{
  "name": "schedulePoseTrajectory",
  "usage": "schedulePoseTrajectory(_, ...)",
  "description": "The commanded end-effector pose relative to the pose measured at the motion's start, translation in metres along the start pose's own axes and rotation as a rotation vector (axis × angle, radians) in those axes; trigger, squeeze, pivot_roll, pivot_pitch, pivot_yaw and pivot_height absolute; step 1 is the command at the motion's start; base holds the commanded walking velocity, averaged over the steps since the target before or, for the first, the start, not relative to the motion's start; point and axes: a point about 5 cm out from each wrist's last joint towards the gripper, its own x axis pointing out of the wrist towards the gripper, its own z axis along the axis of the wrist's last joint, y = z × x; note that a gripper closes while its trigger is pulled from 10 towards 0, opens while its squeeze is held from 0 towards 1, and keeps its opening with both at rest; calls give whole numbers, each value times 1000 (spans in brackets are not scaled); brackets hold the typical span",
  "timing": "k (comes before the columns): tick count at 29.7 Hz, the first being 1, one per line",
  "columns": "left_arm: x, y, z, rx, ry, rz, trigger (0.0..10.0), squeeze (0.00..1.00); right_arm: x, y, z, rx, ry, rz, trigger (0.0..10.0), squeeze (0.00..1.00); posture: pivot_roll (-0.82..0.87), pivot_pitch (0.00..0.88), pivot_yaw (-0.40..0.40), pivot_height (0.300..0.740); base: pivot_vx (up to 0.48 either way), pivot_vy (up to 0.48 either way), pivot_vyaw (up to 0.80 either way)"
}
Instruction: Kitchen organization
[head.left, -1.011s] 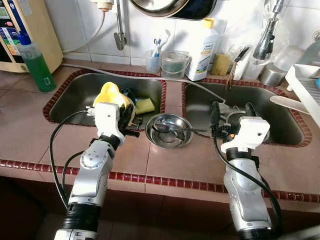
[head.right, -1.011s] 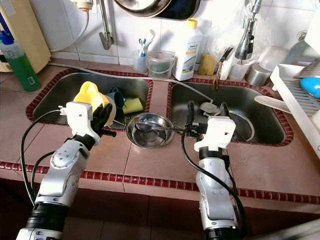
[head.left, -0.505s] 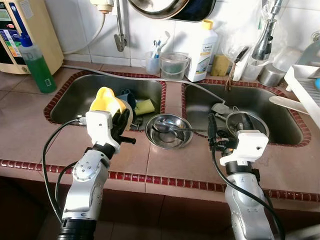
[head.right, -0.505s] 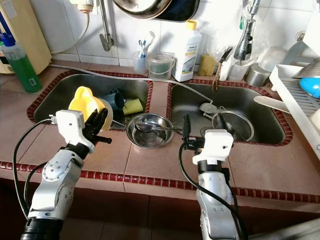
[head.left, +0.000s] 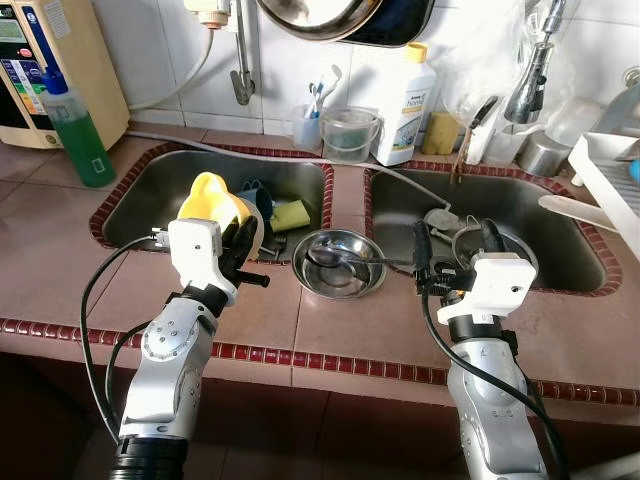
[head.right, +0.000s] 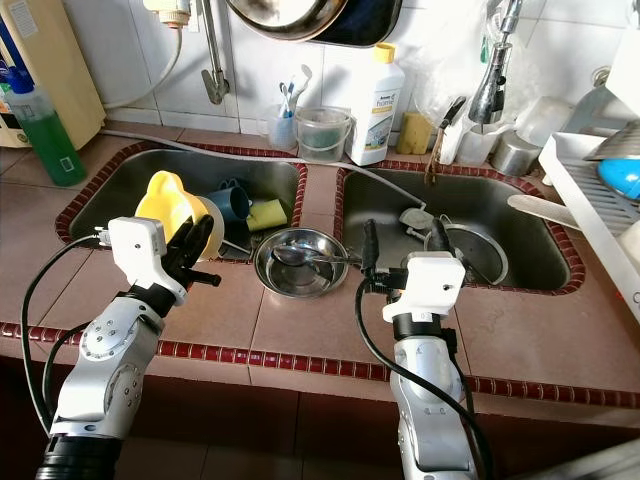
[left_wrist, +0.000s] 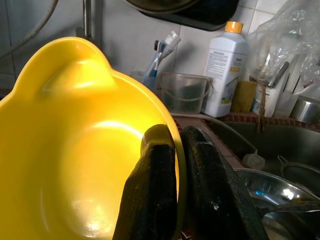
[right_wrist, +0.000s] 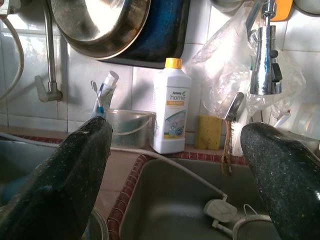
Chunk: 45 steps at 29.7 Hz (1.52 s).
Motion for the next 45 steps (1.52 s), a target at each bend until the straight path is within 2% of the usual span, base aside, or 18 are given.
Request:
schedulePoseTrajectory(1, 1, -3, 7, 19, -14, -26, 10000, 0, 2, 1, 2, 10, -1, 2, 10000, 0, -221, 0, -6, 732, 0, 251, 0)
schedulePoseTrajectory(28, 3, -8, 11, 43, 9, -73, 10000, 0, 0, 4, 1, 24, 2, -16, 10000, 0, -216, 9, 14, 732, 0, 321, 0)
schedulePoseTrajectory(45, 5, -14, 13, 93, 24, -135, 10000, 0, 0, 5, 0, 27, 6, -18, 10000, 0, -209, 23, 19, 732, 17, 0, 0)
